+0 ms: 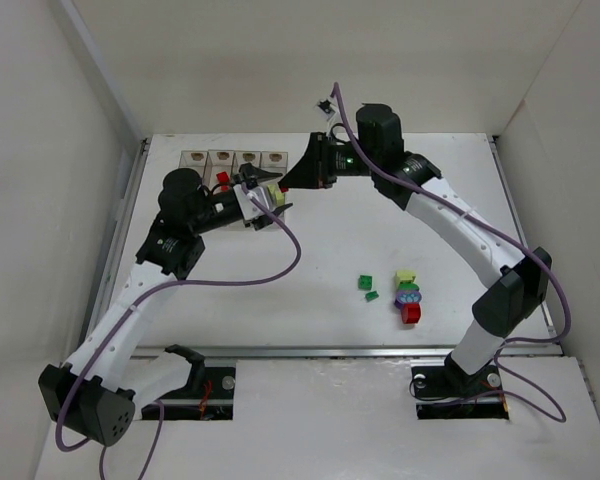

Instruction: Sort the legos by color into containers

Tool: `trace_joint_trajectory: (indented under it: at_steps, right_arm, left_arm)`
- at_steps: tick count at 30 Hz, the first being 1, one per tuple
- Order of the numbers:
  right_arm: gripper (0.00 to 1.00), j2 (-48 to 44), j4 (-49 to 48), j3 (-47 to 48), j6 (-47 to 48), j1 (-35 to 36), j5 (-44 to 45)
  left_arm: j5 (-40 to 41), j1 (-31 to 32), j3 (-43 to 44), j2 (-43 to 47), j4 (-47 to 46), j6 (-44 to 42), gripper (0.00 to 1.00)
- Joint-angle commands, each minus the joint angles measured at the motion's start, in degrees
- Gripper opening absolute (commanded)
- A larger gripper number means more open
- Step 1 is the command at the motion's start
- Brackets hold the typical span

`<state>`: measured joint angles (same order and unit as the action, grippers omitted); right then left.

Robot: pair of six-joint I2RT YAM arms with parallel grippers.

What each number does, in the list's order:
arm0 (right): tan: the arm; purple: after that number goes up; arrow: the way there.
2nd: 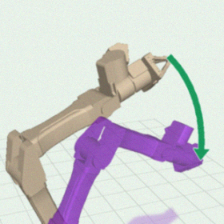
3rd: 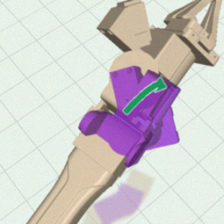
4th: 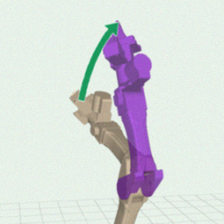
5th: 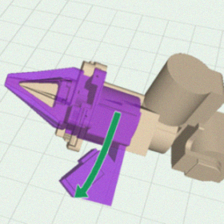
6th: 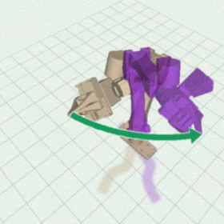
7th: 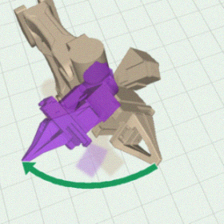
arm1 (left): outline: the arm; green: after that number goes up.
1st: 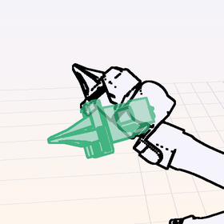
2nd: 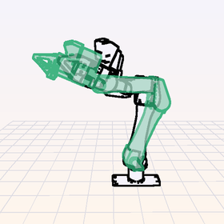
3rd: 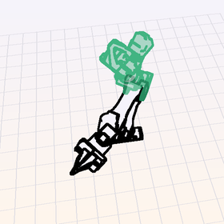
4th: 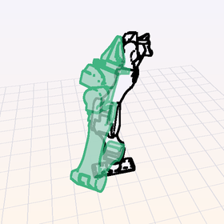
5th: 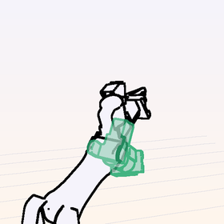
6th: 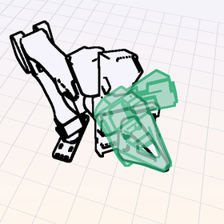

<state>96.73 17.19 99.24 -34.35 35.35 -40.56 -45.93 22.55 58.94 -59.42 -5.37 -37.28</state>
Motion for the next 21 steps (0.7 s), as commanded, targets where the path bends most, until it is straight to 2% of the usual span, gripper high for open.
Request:
trace_joint_trajectory:
  at_steps: [1,7,8,15,16,17,18,20,21]
  right_arm:
    - [0.0,-2.6,-3.04,0.25,-0.1,0.68,-1.19]
    - [0.0,-2.6,-3.04,-0.28,-0.1,1.21,-1.19]
    - [0.0,-2.6,-3.04,-0.28,-0.1,1.21,-1.19]
    - [0.0,-2.6,-3.04,-0.8,-0.1,1.21,-1.72]
    - [0.16,-2.6,-2.52,-0.8,-0.1,1.21,-1.72]
    - [0.16,-2.6,-2.51,-0.8,-0.1,1.21,-1.72]
    - [0.39,-2.07,-2.51,-0.8,-0.1,1.21,-1.72]
    - [0.59,-2.07,-2.51,-0.11,-0.1,1.21,-2.34]
    - [0.87,-2.07,-2.51,-0.1,-0.1,1.21,-2.34]
  left_arm:
    - [-0.74,0.31,2.5,-0.08,-1.84,0.8,0.55]
    - [-0.21,0.31,2.5,-0.08,-1.84,1.33,0.44]
    - [-0.21,0.31,2.5,-0.08,-1.84,1.33,0.38]
    - [1.01,0.31,3.03,0.44,-1.84,1.86,0.14]
    - [1.02,0.31,3.03,0.44,-1.32,1.86,0.05]
    - [1.02,0.31,3.03,0.44,-1.31,1.86,0.0]
    - [1.89,0.31,3.03,0.44,-1.31,1.86,0.0]
    - [2.6,0.31,2.5,0.44,-0.09,1.86,0.0]
    - [3.12,0.31,2.5,0.44,0.7,1.86,0.0]
